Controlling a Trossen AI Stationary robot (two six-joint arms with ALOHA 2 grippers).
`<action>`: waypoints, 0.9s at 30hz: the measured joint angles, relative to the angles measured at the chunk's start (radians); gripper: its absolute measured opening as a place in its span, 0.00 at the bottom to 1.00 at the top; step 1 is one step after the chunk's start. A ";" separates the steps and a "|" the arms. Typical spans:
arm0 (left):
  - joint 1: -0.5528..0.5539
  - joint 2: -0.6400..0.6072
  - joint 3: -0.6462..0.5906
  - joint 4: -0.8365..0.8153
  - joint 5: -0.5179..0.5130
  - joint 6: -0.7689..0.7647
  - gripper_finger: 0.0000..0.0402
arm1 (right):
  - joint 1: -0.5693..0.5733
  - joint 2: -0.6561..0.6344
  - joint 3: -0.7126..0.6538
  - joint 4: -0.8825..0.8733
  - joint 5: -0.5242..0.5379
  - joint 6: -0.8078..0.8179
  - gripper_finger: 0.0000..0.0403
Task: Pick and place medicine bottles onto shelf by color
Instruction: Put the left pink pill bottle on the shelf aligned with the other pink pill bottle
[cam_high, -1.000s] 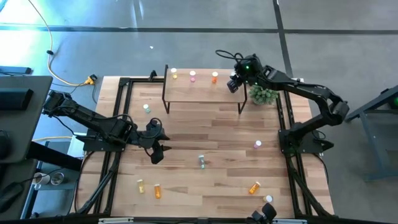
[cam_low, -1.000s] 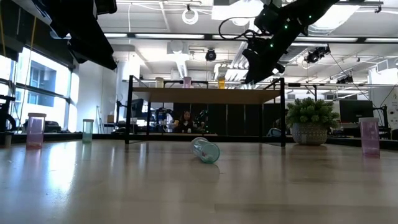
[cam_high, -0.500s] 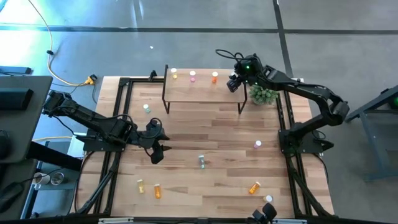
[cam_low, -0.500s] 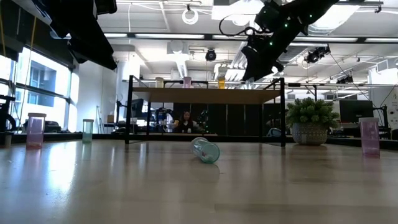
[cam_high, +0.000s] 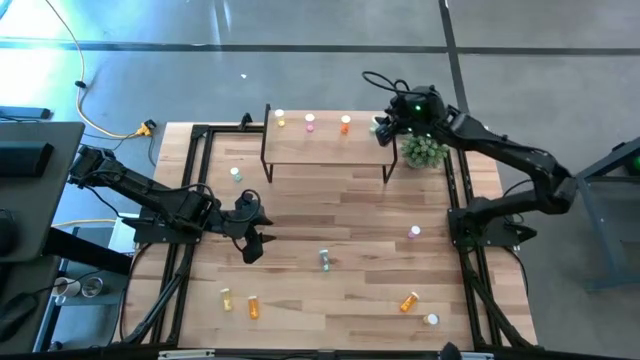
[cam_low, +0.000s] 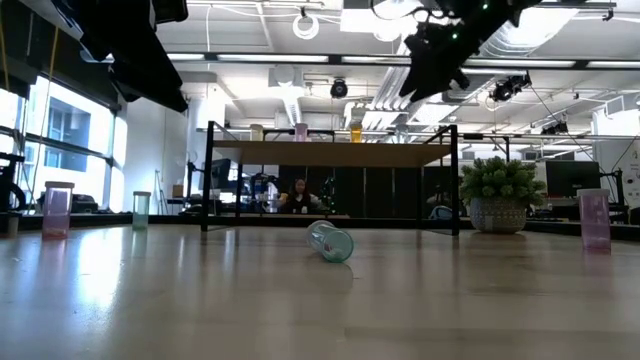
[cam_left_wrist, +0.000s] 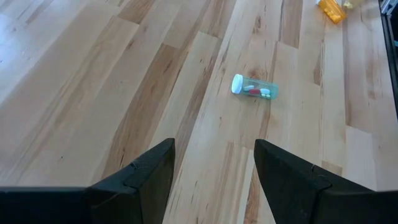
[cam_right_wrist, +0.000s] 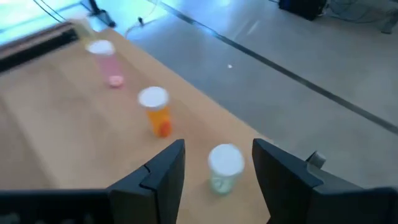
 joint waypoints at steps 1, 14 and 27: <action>0.000 0.000 0.000 0.000 0.000 0.000 0.52 | 0.010 -0.016 0.000 -0.017 -0.001 0.010 0.44; 0.000 0.000 0.000 0.000 0.004 -0.003 0.52 | 0.268 -0.117 0.000 -0.314 -0.001 0.091 0.44; 0.000 0.000 0.000 0.000 0.004 -0.002 0.52 | 0.624 -0.222 -0.236 -0.335 0.169 0.372 0.44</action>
